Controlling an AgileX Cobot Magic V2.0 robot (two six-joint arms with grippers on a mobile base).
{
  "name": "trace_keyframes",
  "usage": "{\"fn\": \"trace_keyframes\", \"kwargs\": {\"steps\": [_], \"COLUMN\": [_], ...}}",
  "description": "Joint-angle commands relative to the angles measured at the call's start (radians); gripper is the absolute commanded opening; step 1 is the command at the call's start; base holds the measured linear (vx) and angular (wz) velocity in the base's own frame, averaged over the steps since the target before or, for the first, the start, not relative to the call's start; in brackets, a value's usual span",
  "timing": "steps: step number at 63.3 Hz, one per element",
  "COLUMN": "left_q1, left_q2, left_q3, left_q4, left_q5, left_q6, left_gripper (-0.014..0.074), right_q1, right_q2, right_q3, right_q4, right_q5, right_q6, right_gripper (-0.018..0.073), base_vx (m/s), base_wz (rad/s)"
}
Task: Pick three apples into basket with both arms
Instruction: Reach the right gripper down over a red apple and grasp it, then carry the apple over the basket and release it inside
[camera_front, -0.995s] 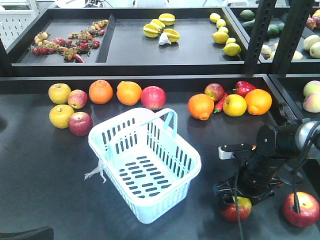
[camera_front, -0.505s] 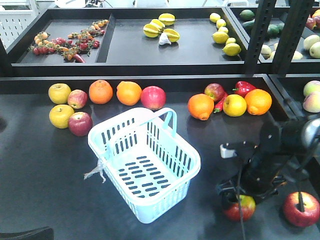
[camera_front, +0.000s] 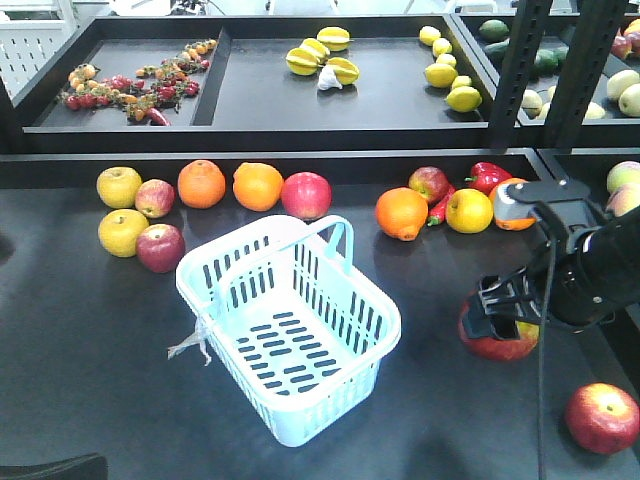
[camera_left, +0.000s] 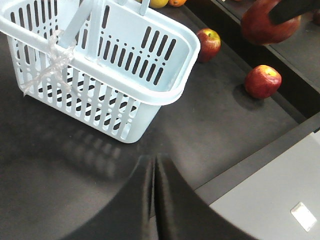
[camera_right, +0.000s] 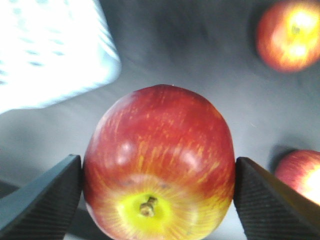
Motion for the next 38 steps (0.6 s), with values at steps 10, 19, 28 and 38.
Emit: {"fn": "trace_keyframes", "kwargs": {"steps": [10,19,28,38], "left_q1": [-0.002,-0.002,-0.002,-0.002], "left_q2": [-0.001,-0.001,-0.001,-0.001], "left_q3": [-0.029,-0.029,-0.029,-0.029], "left_q4": [-0.017,-0.017,-0.017,-0.017], "left_q5": [-0.047,-0.047,-0.046,-0.045], "left_q6": [0.002,0.002,0.002,0.002], "left_gripper": [-0.0007,-0.0007,-0.0007,-0.0007], "right_q1": [0.099,0.181,0.235,0.247], "right_q2": [-0.037,0.027,0.15,0.281], "right_q3": [-0.022,-0.037,-0.125,-0.235], "right_q4": [0.236,0.306,0.304,0.297], "right_q5": [-0.105,-0.239,-0.271,-0.261], "right_q6": [-0.128,-0.15,-0.17,-0.171], "right_gripper": [0.0023,0.0026,0.0029,0.0048], "base_vx": [0.0,0.0,0.0,0.0], "base_wz": [0.0,0.0,0.0,0.0]}}
